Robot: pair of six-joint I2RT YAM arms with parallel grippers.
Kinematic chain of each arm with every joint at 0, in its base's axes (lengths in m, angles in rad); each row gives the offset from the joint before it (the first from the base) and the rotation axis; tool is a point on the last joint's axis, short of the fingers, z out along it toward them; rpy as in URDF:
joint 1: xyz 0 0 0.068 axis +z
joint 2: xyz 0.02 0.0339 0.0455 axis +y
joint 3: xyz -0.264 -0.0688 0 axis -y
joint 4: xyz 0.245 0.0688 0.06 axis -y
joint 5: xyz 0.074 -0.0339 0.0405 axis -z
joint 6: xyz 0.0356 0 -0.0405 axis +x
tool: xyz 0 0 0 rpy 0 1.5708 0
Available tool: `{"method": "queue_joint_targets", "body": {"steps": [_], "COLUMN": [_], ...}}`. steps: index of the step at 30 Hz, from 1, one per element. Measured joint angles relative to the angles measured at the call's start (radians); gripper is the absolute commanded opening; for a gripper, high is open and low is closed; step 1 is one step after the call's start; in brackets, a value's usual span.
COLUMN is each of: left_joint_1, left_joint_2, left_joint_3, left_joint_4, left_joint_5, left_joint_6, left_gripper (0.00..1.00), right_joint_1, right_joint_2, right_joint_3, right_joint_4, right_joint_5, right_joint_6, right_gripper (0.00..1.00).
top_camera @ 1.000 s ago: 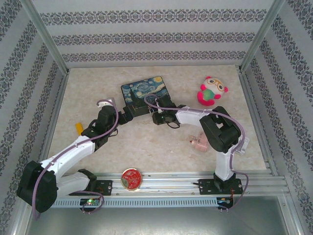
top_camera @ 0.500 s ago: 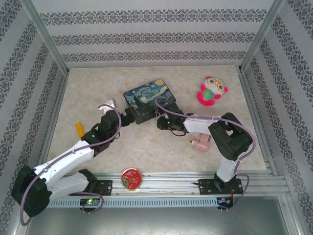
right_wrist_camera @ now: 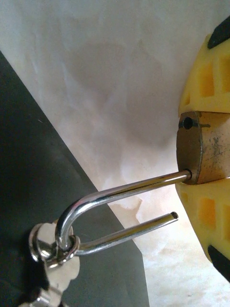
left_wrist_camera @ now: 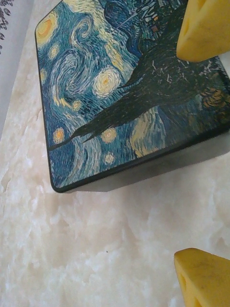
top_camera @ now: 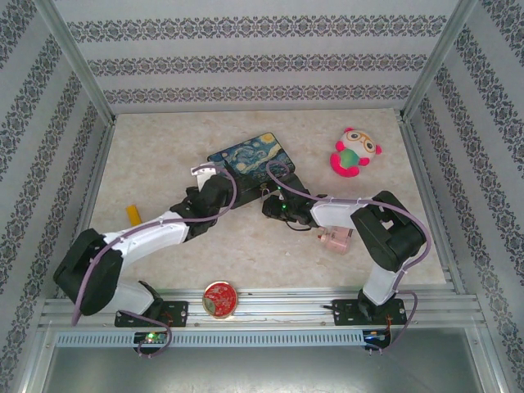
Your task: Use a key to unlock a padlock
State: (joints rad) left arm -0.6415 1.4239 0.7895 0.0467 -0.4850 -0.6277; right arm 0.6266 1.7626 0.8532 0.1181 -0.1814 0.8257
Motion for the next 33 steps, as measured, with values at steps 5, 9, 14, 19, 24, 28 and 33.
{"method": "queue_joint_targets", "body": {"steps": [5,9,14,19,24,28,33], "left_joint_1": [0.002,0.015,0.029,0.031,0.037,0.039,0.040], "left_joint_2": [0.077,0.128,0.153,0.161,0.183,0.195,0.197], "left_joint_3": [0.053,0.080,0.081,0.080,0.080,0.080,0.080], "left_joint_4": [0.019,0.020,0.017,0.017,0.016,0.017,0.017], "left_joint_5": [0.014,0.041,0.066,0.082,0.090,0.095,0.097], "left_joint_6": [0.000,-0.001,-0.006,-0.008,-0.013,-0.027,-0.036], "left_gripper": [0.99,0.99,0.99,0.99,0.99,0.99,0.99], "right_joint_1": [0.000,-0.001,-0.010,-0.023,-0.023,-0.034,-0.036], "right_joint_2": [-0.001,-0.001,-0.001,0.000,0.014,0.042,0.053], "right_joint_3": [-0.007,-0.013,-0.047,-0.073,-0.080,-0.092,-0.111], "right_joint_4": [0.019,0.037,0.106,0.177,0.233,0.301,0.357], "right_joint_5": [-0.029,-0.043,-0.061,-0.085,-0.104,-0.122,-0.127], "right_joint_6": [0.040,0.068,0.116,0.172,0.226,0.272,0.307], "right_gripper": [0.00,0.00,0.00,0.00,0.00,0.00,0.00]}}
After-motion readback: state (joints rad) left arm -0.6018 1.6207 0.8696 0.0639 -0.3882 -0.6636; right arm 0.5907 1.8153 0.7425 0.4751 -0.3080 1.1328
